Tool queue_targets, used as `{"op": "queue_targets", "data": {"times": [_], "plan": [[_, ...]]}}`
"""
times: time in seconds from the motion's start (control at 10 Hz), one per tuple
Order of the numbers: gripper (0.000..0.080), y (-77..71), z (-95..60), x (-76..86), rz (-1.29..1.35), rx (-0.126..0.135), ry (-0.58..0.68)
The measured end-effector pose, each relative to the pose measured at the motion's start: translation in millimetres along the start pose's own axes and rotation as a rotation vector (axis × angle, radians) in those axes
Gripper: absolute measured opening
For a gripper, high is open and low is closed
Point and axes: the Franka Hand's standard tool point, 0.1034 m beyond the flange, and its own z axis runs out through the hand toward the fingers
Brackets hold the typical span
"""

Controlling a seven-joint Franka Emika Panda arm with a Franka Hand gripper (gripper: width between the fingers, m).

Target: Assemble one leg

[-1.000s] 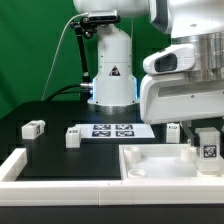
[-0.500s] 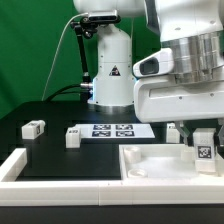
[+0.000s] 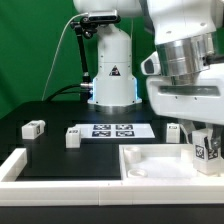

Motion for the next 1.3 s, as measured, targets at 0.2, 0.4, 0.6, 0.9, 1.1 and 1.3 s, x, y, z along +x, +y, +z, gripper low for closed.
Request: {"op": "queue_targets", "data": {"times": [0.2,0.4,0.6,0.9,1.1,1.3], "plan": [[0.0296,-1.1,1.0,-7.1,0.195,-0.002,-0.003],[0.0296,-1.8,1.3,-8.6,0.313,0.0,-0.011],[0.0296,-2.2,1.8,-10.5,0.381,0.001,-0.018],[0.0595,-2.0,1.8,-10.4,0.221,-0.023,-0.028],[0.0647,-4.5,2.4,-12.5,-0.017,-0.041,-0.022],[0.0647,-4.3,2.6,-14.4,-0.263,-0.064,-0.009]]}}
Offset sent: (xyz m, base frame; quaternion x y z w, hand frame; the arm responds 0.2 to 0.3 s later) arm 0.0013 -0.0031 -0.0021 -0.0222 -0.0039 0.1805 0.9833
